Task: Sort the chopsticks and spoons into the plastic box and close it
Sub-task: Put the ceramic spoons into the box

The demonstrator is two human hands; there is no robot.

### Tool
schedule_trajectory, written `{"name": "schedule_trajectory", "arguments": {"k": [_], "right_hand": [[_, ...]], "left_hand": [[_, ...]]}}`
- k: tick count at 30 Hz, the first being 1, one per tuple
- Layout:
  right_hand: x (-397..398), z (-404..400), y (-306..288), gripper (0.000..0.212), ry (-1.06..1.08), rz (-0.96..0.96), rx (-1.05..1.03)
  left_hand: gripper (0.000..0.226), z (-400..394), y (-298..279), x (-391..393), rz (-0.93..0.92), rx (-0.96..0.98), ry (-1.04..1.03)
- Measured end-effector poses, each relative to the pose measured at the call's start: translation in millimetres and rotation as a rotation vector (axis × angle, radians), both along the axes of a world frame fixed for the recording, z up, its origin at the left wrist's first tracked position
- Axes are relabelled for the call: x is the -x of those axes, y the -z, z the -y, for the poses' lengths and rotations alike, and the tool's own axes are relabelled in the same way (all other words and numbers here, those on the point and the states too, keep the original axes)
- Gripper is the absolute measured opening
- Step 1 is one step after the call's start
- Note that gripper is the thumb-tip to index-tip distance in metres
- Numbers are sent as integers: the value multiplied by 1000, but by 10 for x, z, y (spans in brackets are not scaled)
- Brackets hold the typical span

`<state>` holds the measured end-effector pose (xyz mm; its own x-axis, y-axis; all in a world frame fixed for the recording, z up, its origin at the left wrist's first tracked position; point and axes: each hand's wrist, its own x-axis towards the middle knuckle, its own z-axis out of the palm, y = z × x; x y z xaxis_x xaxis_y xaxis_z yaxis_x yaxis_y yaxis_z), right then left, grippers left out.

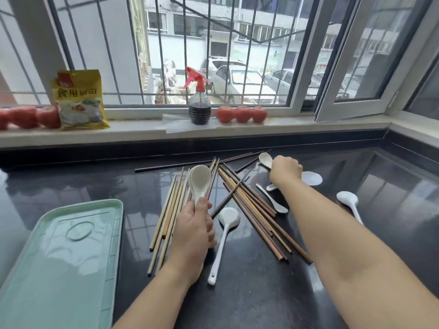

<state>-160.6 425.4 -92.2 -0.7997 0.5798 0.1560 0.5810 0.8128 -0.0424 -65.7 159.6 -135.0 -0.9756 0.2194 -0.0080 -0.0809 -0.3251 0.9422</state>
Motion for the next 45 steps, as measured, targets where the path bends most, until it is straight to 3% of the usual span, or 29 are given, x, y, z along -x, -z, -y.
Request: {"name": "schedule_trajectory", "arguments": {"k": [6,9,11,13,20,23,26,30,34,38,40,43,45], "right_hand": [[60,140,-202,16,79,-407,454],[-109,469,-474,12,-24,-692,844],[-474,806,-601,11,-141,-750,1096],[-938,1165,-594,14,-270,-684,1225],[-1830,2102,-69,20,-444,-572,1117],[-1892,2245,-52,28,-432,-582,1037],[-1873,2286,-90,23,-443,-565,948],[-1884,2213,-160,19,-415,-442,990],[-1925,2206,-161,14,-414,-324,894],[-1924,2202,-173,30,-488,-133,416],[-1904,2137,-238,34,-598,-25,440],[-1833,1902,-373,37,-741,102,645],[-1656,1580,-342,28,-624,-94,576]], "left_hand": [[29,2,-37,-37,8,-34,47],[27,11,-36,-19,13,-32,44],[27,18,-51,-35,17,-40,30],[27,31,-71,-66,17,-59,6],[42,218,-82,-560,-139,-4,38],[52,309,-80,-681,-112,-42,46],[57,335,-133,-724,-90,-58,56],[67,342,-135,-721,-30,-123,123],[54,349,-76,-624,-12,-129,167],[40,354,-63,-617,46,-128,198],[37,359,-63,-603,91,-130,113],[33,362,-54,-552,141,-199,-7],[25,371,-61,-519,154,-275,-8]]}}
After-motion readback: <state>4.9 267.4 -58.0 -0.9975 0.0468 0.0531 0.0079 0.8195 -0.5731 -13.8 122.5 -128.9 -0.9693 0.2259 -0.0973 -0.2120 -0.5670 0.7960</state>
